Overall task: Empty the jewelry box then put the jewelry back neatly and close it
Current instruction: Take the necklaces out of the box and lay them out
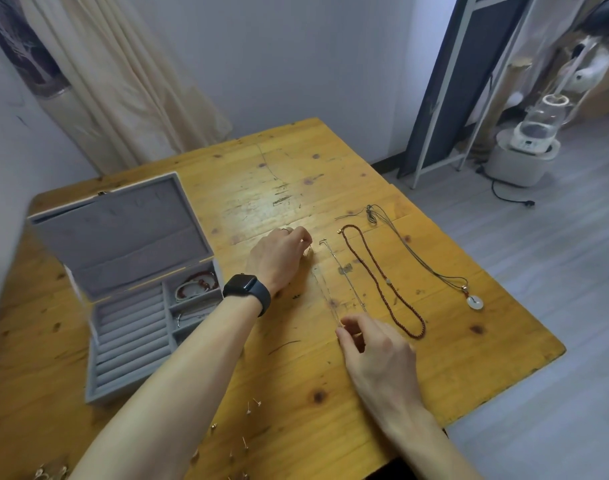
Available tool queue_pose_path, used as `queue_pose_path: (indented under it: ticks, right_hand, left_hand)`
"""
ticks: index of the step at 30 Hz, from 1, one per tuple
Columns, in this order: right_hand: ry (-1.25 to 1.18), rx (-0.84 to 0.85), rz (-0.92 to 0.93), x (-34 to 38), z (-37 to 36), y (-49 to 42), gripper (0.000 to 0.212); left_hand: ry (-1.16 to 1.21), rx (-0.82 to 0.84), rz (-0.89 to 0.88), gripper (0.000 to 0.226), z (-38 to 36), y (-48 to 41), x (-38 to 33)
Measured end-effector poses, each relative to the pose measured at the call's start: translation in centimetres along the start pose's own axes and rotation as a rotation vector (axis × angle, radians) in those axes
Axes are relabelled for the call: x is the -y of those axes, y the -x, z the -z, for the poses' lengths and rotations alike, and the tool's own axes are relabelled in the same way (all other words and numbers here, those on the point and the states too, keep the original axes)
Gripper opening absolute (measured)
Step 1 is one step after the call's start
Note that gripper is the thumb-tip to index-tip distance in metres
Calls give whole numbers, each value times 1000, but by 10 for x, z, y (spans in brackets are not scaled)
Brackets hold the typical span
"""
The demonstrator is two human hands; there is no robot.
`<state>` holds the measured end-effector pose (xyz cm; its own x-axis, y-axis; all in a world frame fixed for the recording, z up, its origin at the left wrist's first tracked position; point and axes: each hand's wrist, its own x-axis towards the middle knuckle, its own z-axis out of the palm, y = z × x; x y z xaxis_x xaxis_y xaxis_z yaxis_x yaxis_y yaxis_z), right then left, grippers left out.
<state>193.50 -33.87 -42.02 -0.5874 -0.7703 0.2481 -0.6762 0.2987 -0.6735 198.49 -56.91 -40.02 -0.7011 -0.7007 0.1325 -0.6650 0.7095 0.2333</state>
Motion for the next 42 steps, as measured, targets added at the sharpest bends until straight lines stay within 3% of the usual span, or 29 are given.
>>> queue_pose_path:
  ticks: [5,18,28,42]
  right_hand:
    - [46,7,38,-1,-1,2,14]
    - [65,-25,52,-11,5,17,26]
    - [214,-12,261,-18,-7,25,39]
    - [253,81,259,-21,-3,32,46]
  left_hand:
    - [-118,-73,-40,22,-5,4,7]
    - [45,-149,2,25,-6,37,7]
    - [-14,-148,21,33,-22,60,-7]
    - [-51,-64,57,36,-16,51,-23]
